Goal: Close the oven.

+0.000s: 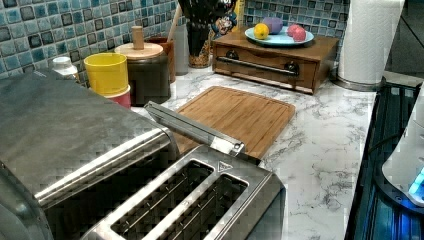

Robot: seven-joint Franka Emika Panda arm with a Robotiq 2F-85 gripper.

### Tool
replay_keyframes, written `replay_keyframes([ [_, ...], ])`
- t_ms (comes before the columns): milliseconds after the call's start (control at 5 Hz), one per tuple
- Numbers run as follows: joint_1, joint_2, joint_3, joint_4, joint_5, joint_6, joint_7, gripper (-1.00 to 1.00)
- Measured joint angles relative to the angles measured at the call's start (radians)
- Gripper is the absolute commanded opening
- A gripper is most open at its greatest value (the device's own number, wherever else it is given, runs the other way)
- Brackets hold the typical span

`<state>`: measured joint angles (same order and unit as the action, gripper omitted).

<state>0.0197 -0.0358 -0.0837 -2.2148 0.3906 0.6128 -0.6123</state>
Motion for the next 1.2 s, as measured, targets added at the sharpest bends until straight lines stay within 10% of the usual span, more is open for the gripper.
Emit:
replay_keyframes([
  [400, -0.012, 0.001, -0.001, -0.16, 0.211, 0.22, -0.271, -1.0],
  [800, 0.01, 0.021, 0.003, -0.25, 0.643, 0.269, -0.743, -1.0],
  [1200, 0.009, 0.118, -0.011, -0.252, 0.771, 0.301, -0.858, -1.0],
])
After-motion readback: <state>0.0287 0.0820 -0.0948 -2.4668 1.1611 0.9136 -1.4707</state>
